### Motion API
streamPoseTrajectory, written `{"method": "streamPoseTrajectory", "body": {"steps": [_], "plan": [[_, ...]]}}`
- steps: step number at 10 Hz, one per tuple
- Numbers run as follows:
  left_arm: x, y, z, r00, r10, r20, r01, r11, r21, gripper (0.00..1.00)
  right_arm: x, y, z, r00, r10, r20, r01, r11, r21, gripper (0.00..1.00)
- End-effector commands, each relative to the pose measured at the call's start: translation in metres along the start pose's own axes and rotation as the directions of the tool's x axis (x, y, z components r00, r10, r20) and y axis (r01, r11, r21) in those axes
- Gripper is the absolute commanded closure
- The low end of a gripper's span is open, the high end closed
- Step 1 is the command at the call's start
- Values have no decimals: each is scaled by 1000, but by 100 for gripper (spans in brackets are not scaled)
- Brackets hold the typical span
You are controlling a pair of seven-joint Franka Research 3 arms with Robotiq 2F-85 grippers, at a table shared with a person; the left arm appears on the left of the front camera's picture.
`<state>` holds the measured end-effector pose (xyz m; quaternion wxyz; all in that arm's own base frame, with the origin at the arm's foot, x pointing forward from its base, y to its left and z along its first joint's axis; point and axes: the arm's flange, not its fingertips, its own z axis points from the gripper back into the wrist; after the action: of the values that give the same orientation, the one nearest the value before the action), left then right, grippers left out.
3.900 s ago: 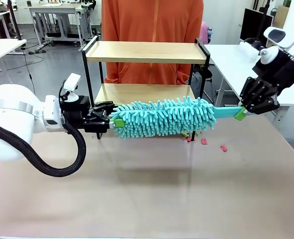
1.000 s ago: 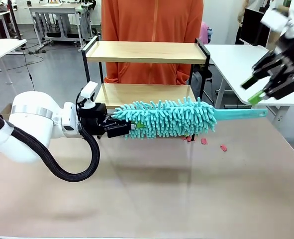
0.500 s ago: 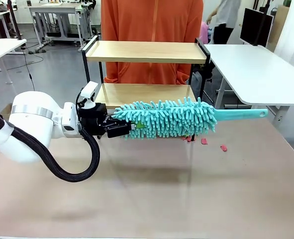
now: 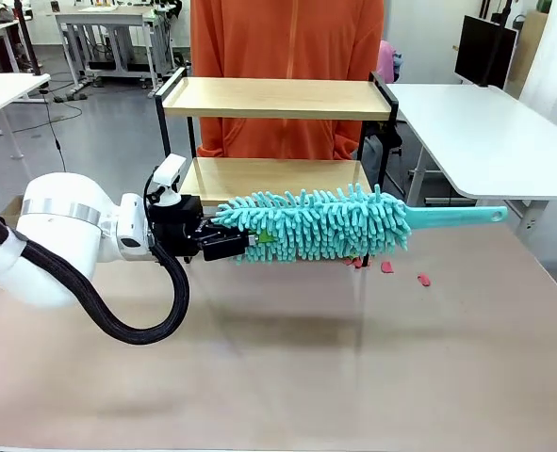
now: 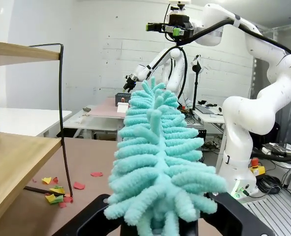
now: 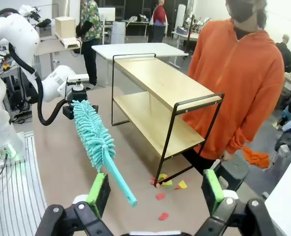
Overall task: Clean the shelf.
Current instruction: Hand the Duster back to the human.
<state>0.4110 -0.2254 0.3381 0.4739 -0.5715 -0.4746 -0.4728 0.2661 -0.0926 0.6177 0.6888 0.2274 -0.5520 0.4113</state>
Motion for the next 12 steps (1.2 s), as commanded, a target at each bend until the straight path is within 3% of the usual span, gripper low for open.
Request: {"method": "streamPoseTrajectory", "body": {"steps": [1, 5, 8, 10, 12], "plan": [[17, -5, 3, 1000, -26, 10, 26, 999, 39, 82, 4, -2, -1, 1000, -6, -17, 6, 1000, -2, 0], [121, -45, 17, 985, -174, 18, 170, 976, 139, 82, 4, -2, -1, 1000, -6, -17, 6, 1000, -2, 0], [184, -71, 38, 975, -220, 15, 207, 937, 280, 82, 4, -2, -1, 1000, -6, -17, 6, 1000, -2, 0], [208, -80, 71, 974, -225, 10, 193, 858, 477, 82, 4, -2, -1, 1000, -6, -17, 6, 1000, -2, 0], [217, -95, 105, 968, -250, 20, 177, 738, 651, 82, 4, -2, -1, 1000, -6, -17, 6, 1000, -2, 0]]}}
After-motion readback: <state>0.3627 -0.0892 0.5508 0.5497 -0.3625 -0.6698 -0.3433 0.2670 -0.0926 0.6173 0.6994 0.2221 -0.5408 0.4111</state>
